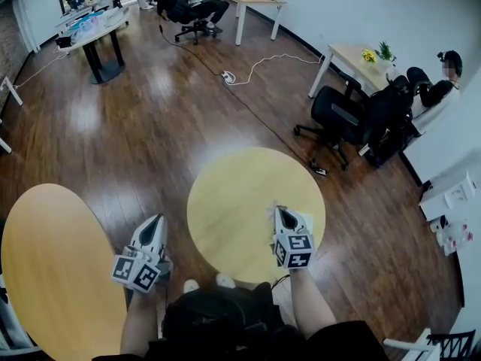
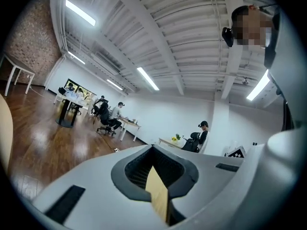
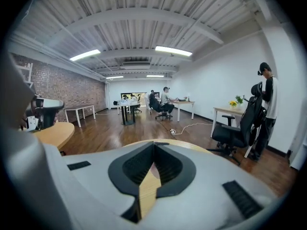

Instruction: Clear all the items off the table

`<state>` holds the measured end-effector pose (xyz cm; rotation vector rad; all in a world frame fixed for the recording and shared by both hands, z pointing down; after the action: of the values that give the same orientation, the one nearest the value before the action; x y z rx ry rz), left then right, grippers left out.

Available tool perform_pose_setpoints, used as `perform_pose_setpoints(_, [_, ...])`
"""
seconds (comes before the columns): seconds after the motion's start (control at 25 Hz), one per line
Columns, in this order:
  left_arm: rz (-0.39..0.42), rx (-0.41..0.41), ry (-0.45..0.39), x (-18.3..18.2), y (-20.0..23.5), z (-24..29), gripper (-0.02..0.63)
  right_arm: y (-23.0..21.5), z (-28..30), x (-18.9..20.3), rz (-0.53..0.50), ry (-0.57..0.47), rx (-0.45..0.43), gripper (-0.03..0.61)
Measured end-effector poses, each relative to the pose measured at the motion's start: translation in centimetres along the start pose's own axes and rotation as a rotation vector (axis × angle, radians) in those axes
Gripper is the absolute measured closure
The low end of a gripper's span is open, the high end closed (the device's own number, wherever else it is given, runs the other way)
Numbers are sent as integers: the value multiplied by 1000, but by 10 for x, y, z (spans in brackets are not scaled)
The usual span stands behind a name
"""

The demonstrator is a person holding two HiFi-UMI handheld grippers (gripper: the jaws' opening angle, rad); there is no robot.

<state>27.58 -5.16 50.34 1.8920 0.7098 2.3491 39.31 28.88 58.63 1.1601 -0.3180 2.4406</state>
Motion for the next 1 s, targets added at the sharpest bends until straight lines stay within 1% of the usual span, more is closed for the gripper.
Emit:
perform_pose_setpoints(0.12, [-11,-22,22,7,9,-3,615,9,30,18,-13,80,-21,575])
perform_pose_setpoints(0.28, [-22,-96,89,29,24,-9,615,28,74,47,-48,162,-56,575])
perform_pose_setpoints(0.36, [-44,-123,134,46,31,-8,615,32,93,65,-56,211,-57,575])
perform_pose_setpoints(0.44, [-86,-135,176,59,35,-5,615,37,107,79,-58,253,-57,575])
perform_pose_setpoints(0.52, [-120,-134,220,69,39,0,615,43,117,89,-52,283,-68,575])
perform_pose_setpoints(0.64, [-119,-138,275,81,40,9,615,52,128,103,-66,328,-77,575])
perform_pose_setpoints(0.72, [-124,-146,288,85,42,9,615,58,133,111,-106,344,-68,575])
perform_pose_setpoints(0.84, [-162,-161,284,88,44,2,615,61,136,111,-149,340,-40,570])
perform_pose_setpoints(0.88, [-170,-166,285,91,44,-1,615,59,136,110,-145,337,-34,544])
perform_pose_setpoints(0.96, [-181,-177,293,96,47,-7,615,57,137,109,-114,335,-34,464])
perform_pose_setpoints(1.0, [-186,-185,294,98,50,-11,615,56,137,108,-94,333,-38,434])
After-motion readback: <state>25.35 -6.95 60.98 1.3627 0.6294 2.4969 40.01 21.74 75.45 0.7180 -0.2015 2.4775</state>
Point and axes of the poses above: the fingertips, and each gripper's own axes: z forward along the fingers, y to its left, x out of its underside, the point moved 3 cm from there along -z, backward along the fingers, and after that the axes turned 15 degrees about y, right-handed, at the moved point
